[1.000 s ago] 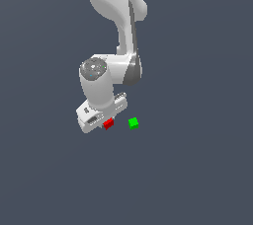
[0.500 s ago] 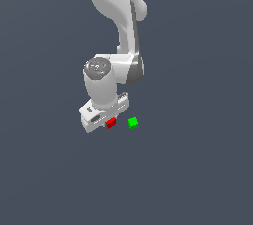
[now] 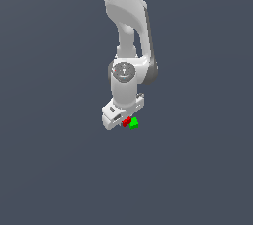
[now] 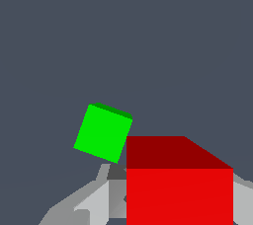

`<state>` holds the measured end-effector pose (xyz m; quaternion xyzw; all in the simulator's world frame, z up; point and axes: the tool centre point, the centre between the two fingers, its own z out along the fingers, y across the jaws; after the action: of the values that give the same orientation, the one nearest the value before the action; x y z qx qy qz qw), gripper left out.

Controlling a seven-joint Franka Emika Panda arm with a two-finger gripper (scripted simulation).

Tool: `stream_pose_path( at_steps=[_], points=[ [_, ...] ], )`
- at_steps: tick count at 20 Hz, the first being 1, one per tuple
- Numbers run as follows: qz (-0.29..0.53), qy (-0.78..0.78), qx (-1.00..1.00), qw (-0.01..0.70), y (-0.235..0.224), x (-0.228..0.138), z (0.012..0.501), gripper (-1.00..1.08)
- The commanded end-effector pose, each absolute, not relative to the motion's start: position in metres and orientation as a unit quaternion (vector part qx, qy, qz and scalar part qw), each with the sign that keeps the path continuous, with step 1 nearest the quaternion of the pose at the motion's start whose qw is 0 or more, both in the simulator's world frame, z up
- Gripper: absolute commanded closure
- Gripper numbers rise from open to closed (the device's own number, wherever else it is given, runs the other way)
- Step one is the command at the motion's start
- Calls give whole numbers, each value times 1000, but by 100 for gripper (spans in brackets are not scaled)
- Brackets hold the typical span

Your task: Stack the red cube on top of the green cube.

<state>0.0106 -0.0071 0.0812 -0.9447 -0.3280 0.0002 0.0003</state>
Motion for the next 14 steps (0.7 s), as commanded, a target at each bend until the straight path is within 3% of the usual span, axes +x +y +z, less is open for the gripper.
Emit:
stream_pose_path(
  at_steps=[1,9,10,14],
  points=[
    [0,-328,-945,0,11,4,73,108],
    [0,-328,-945,0,34,-2,62,108],
    [0,-328,-945,0,34,-2,62,-92],
    [0,-328,-945,0,34,-2,62,-92]
  ],
)
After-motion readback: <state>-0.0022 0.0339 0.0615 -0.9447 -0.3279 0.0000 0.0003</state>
